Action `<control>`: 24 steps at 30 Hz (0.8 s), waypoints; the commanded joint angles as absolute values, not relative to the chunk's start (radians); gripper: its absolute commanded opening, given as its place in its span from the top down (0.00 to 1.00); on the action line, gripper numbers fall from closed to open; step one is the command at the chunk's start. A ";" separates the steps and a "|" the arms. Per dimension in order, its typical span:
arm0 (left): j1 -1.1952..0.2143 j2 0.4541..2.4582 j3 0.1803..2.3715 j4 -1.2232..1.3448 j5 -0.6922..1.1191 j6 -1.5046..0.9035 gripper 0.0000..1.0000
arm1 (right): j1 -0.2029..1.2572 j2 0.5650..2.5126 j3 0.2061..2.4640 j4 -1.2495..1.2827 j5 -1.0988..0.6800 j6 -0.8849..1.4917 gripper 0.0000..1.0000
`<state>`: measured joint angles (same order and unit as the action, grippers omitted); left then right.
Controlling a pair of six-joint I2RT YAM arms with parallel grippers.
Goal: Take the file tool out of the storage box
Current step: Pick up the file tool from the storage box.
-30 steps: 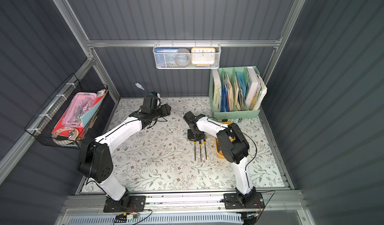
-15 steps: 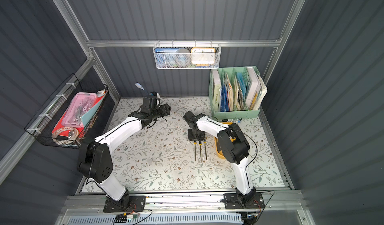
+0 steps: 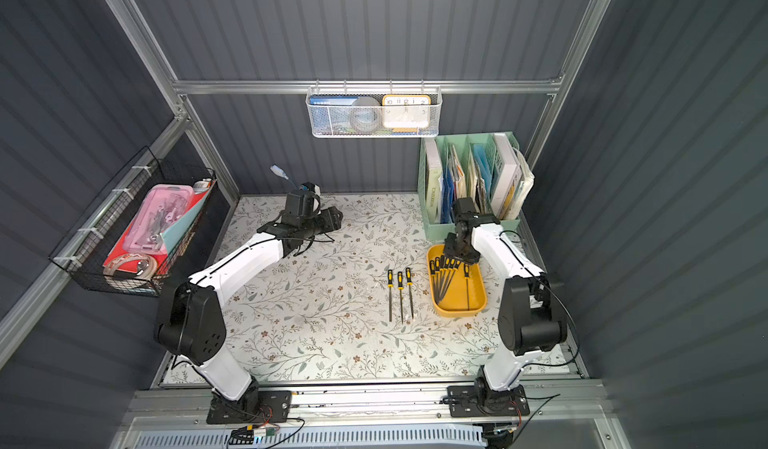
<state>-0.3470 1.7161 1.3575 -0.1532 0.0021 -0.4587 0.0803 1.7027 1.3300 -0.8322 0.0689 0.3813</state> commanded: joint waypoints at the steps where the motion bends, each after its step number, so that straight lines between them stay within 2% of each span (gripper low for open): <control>1: -0.342 1.722 1.384 -0.153 0.014 -0.444 0.30 | 0.039 1.738 1.329 -0.888 0.058 0.298 0.58; 10: -0.342 1.724 1.401 -0.171 0.005 -0.439 0.30 | 0.014 1.850 1.383 -0.869 0.080 0.251 0.59; 24: -0.341 1.728 1.406 -0.188 -0.004 -0.442 0.30 | 0.015 1.944 1.343 -0.772 0.089 0.211 0.60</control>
